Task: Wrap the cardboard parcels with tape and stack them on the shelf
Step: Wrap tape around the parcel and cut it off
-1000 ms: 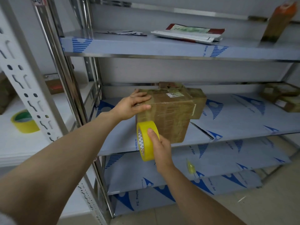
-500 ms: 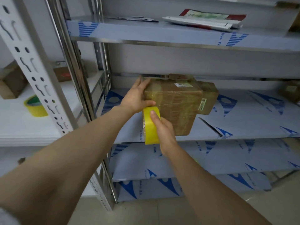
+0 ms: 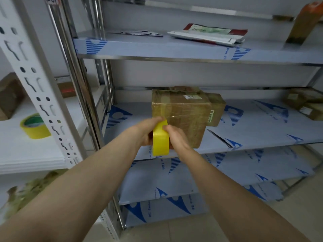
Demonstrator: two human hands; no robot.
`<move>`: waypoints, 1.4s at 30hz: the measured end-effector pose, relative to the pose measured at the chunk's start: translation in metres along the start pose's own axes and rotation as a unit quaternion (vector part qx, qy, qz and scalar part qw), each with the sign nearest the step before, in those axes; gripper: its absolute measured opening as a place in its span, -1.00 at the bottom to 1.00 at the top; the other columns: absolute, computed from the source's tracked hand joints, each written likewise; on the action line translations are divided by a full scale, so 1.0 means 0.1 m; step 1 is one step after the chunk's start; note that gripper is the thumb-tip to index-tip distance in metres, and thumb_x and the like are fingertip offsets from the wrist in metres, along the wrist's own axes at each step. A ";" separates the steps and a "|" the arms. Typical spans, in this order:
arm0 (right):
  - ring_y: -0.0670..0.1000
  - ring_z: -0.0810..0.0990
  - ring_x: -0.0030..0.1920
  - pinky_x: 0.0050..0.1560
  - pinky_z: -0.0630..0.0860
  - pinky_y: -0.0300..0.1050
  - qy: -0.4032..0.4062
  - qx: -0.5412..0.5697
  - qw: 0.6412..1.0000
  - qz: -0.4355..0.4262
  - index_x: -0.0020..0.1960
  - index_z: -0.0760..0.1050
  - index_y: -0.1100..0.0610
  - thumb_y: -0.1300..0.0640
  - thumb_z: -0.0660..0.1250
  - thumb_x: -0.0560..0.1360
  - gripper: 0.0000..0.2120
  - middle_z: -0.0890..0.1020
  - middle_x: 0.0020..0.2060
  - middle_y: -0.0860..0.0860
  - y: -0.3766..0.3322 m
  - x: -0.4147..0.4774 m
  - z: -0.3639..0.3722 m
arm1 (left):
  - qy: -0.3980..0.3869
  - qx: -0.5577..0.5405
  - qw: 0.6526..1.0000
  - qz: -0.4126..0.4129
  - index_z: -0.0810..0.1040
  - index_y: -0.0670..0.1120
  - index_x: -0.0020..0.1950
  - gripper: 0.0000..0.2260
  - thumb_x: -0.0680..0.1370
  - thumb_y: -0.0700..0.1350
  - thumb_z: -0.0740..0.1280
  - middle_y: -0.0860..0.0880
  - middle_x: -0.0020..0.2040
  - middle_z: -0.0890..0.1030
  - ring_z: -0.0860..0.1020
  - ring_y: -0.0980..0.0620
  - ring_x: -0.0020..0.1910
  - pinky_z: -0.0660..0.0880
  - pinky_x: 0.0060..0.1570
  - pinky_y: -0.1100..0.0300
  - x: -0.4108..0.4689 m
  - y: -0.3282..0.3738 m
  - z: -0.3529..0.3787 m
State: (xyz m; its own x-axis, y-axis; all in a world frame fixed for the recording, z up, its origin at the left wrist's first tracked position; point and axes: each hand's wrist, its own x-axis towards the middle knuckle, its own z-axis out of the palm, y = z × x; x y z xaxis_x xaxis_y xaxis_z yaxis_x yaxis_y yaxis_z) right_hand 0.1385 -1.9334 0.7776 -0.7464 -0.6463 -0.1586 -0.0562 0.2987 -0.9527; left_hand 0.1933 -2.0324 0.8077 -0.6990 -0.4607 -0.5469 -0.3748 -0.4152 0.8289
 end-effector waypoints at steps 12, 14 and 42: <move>0.00 0.04 0.54 0.47 -0.12 -0.11 0.058 -0.536 0.790 -0.293 0.53 0.13 0.07 -0.01 0.09 0.64 -0.51 0.20 0.52 0.00 -0.51 0.57 -0.25 | 0.018 -0.056 0.997 0.050 0.53 -0.20 0.11 -0.73 0.58 -0.01 0.31 -0.17 -0.27 0.58 0.57 -0.07 -0.46 0.56 -0.48 0.15 0.01 0.07 0.11; 0.00 0.14 0.51 0.44 -0.03 -0.14 0.063 -0.537 0.783 -0.307 0.50 0.22 0.06 0.00 0.12 0.63 -0.55 0.27 0.49 -0.01 -0.50 0.66 -0.27 | 0.023 -0.062 0.996 0.063 0.52 -0.21 0.06 -0.77 0.59 -0.04 0.30 -0.18 -0.28 0.56 0.56 -0.06 -0.50 0.54 -0.50 0.16 0.05 0.06 0.11; 0.22 0.21 0.43 0.40 0.24 0.04 0.104 -0.432 0.896 0.020 0.44 0.19 0.32 0.35 0.09 0.57 -0.56 0.20 0.44 0.27 1.27 1.11 -1.87 | 0.204 0.065 0.976 0.035 0.45 -0.09 -0.08 -0.78 0.60 0.06 0.24 -0.14 -0.15 0.57 0.57 -0.11 -0.24 0.45 -0.38 0.04 0.28 0.06 0.31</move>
State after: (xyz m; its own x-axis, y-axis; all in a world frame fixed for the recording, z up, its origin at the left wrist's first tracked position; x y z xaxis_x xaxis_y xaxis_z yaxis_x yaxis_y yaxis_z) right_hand -0.0755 -1.8354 0.6873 -0.8620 -0.5044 -0.0510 -0.4509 0.8087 -0.3776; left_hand 0.1525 -2.0229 0.8011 -0.4344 -0.7703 -0.4668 -0.4263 -0.2807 0.8599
